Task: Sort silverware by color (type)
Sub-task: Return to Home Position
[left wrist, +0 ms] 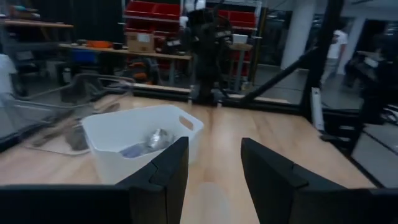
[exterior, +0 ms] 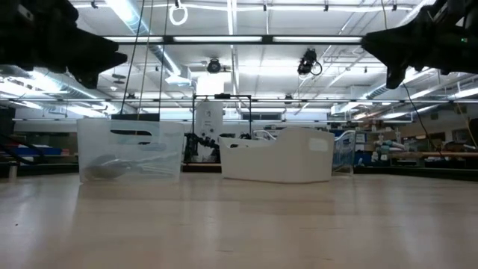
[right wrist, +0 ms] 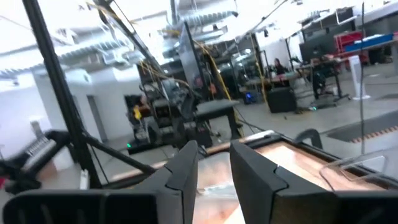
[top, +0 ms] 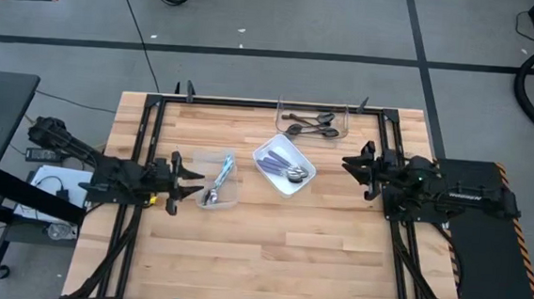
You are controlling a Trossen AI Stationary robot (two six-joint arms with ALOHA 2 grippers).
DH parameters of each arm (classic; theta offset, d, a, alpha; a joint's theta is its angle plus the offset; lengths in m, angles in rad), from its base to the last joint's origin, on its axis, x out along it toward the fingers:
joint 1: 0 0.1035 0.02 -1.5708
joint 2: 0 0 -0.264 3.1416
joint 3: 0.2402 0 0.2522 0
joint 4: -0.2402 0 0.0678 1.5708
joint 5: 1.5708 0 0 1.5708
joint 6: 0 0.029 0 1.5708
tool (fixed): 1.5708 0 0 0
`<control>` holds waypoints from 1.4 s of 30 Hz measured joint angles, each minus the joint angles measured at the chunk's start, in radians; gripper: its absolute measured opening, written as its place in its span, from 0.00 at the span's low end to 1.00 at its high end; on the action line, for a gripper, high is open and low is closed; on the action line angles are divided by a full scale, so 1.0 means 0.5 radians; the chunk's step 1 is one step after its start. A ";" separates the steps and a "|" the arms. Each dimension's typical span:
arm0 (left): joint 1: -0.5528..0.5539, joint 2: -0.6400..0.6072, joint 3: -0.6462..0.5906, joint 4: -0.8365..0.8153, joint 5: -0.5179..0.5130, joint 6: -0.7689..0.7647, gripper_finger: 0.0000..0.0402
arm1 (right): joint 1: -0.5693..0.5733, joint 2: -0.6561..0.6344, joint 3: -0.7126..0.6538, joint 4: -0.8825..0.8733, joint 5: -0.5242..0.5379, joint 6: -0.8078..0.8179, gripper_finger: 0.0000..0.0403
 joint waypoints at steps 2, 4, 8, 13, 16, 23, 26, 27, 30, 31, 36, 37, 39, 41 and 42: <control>-0.042 -0.041 -0.037 -0.011 0.005 0.010 0.38 | 0.000 -0.053 0.000 0.003 -0.006 0.006 0.25; -0.082 -0.091 -0.036 -0.064 0.010 0.020 0.37 | 0.000 -0.096 0.000 -0.042 -0.011 -0.002 0.25; -0.171 -0.220 -0.036 -0.146 0.067 0.068 0.35 | 0.000 -0.111 0.001 -0.107 -0.018 0.005 0.25; -0.260 -0.447 -0.037 -0.386 0.072 0.090 0.33 | 0.001 -0.109 0.001 -0.354 -0.020 0.091 0.25; -0.306 -0.623 -0.037 -0.573 0.072 0.090 0.32 | -0.014 -0.110 0.001 -0.515 0.098 0.199 0.25; -0.336 -0.782 -0.036 -0.620 -0.096 0.066 0.31 | -0.028 -0.076 0.001 -0.766 0.183 -0.015 0.26; -0.336 -0.767 -0.036 -0.613 -0.098 0.066 0.31 | -0.029 -0.060 0.001 -0.762 0.183 -0.022 0.25; -0.336 -0.767 -0.036 -0.609 -0.098 0.065 0.31 | -0.028 -0.055 0.001 -0.757 0.183 -0.014 0.25; -0.336 -0.768 -0.036 -0.607 -0.099 0.065 0.31 | -0.028 -0.052 0.001 -0.759 0.183 -0.013 0.25; -0.336 -0.768 -0.036 -0.607 -0.099 0.065 0.31 | -0.028 -0.050 0.001 -0.762 0.183 -0.013 0.25; -0.336 -0.768 -0.036 -0.606 -0.099 0.065 0.31 | -0.028 -0.051 0.001 -0.763 0.179 -0.014 0.25; -0.336 -0.768 -0.036 -0.609 -0.099 0.065 0.31 | -0.028 -0.051 0.001 -0.761 0.179 -0.014 0.25; -0.336 -0.768 -0.036 -0.608 -0.099 0.065 0.31 | -0.028 -0.051 0.001 -0.763 0.177 -0.014 0.25; -0.336 -0.768 -0.036 -0.608 -0.099 0.065 0.31 | -0.028 -0.051 0.001 -0.761 0.177 -0.014 0.25; -0.336 -0.768 -0.036 -0.608 -0.099 0.065 0.31 | -0.028 -0.051 0.001 -0.763 0.177 -0.014 0.25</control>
